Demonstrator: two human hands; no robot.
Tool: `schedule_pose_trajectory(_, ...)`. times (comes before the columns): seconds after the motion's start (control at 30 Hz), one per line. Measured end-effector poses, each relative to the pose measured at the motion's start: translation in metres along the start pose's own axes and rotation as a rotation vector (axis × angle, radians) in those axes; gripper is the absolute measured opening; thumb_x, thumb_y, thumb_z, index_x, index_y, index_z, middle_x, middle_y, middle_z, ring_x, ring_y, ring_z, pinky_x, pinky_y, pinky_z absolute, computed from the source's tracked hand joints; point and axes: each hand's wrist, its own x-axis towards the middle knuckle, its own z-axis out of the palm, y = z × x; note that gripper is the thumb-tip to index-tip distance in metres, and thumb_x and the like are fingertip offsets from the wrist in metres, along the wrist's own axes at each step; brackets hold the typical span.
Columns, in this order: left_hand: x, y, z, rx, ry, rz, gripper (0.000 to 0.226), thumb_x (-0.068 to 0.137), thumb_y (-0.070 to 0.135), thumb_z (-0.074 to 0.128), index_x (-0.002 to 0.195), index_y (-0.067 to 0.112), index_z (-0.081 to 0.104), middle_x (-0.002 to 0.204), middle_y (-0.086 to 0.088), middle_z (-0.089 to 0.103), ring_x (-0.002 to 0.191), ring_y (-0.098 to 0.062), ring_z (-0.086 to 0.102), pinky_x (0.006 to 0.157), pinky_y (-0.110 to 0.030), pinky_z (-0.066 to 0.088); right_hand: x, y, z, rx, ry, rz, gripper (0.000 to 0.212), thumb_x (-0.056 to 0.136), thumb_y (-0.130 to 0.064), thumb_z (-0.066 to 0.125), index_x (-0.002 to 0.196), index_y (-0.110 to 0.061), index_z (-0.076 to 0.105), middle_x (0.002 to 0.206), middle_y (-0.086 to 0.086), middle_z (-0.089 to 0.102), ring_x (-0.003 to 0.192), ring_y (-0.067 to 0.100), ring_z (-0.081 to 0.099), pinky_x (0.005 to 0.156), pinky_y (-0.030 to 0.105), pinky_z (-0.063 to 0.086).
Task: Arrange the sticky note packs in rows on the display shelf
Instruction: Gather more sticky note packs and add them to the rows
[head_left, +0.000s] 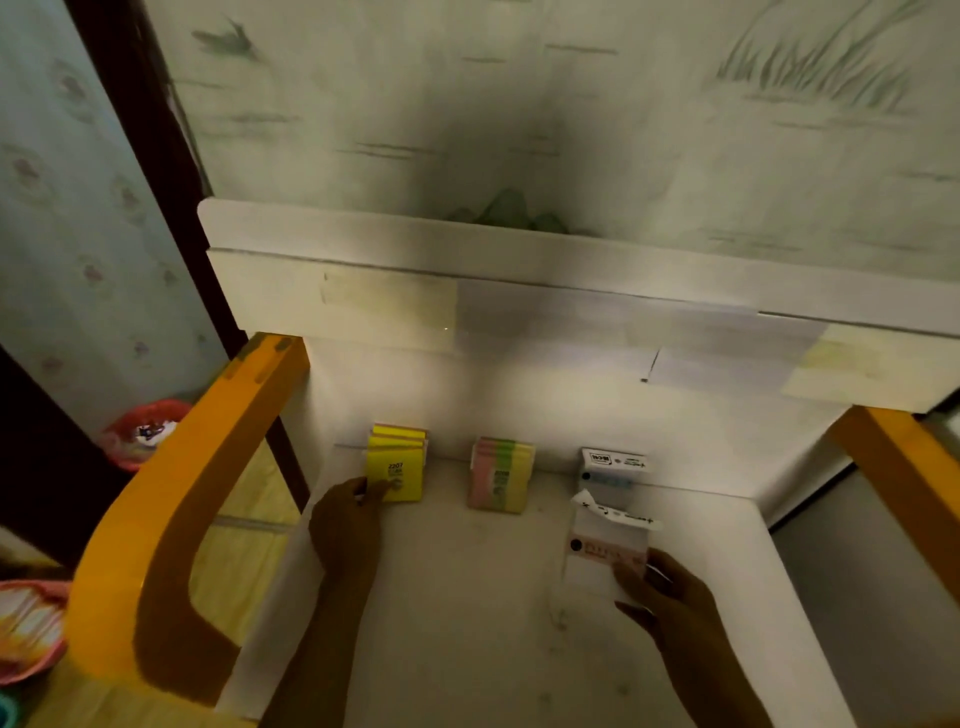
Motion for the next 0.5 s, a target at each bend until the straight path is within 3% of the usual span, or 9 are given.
schedule_pose_trajectory(0.2, 0.002, 0.004, 0.004, 0.036, 0.010, -0.036, 0.030, 0.088, 0.035, 0.069, 0.104, 0.011, 0.077, 0.092, -0.017, 0.073, 0.085, -0.039, 0.066, 0.070, -0.041, 0.051, 0.004, 0.005, -0.006, -0.007, 0.005, -0.011, 0.030, 0.086, -0.011, 0.067, 0.116, -0.011, 0.064, 0.101, 0.008, 0.075, 0.100, 0.028, 0.069, 0.075, 0.034, 0.059)
schedule_pose_trajectory(0.5, 0.000, 0.010, 0.006, 0.130, 0.022, -0.086, 0.035, 0.094, 0.041, 0.060, 0.113, 0.015, 0.073, 0.098, -0.016, 0.070, 0.087, -0.038, 0.065, 0.065, -0.036, 0.045, 0.008, 0.007, -0.016, -0.017, 0.002, -0.013, 0.032, 0.085, -0.011, 0.068, 0.116, -0.009, 0.063, 0.102, 0.010, 0.075, 0.099, 0.031, 0.070, 0.084, 0.043, 0.058)
